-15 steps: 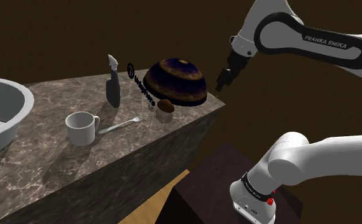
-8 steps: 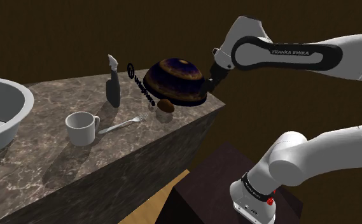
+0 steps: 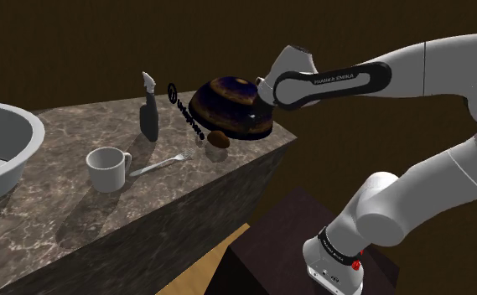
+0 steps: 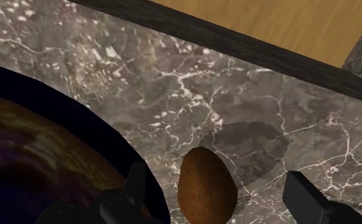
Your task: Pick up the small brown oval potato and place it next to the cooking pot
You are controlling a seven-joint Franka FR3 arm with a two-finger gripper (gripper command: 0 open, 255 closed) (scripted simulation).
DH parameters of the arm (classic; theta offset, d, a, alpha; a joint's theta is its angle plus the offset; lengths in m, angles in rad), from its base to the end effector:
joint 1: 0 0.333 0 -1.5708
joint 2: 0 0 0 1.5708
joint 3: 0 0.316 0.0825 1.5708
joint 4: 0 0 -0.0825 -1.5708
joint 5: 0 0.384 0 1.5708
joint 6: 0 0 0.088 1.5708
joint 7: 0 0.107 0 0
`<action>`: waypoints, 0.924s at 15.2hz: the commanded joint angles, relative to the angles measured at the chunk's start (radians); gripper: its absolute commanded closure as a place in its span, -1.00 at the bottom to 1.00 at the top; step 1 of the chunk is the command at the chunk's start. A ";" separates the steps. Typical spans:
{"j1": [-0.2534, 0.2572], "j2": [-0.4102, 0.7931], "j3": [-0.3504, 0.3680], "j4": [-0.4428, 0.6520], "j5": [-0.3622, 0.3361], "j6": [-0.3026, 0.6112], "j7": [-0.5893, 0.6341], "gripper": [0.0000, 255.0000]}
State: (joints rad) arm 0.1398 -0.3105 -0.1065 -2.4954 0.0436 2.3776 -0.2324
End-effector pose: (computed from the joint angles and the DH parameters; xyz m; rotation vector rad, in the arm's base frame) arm 0.4501 0.0150 0.4163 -3.0581 -0.3673 -0.3029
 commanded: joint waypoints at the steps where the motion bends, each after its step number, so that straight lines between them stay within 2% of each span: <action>1: 0.020 0.078 -0.013 0.019 0.036 0.078 -0.046 -1.00; 6: 0.069 0.267 -0.027 0.089 0.171 0.231 -0.183 -1.00; 14: 0.075 0.369 -0.016 0.099 0.230 0.321 -0.226 -1.00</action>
State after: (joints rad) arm 0.2146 0.0496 -0.1235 -2.3972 0.2680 2.6901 -0.4537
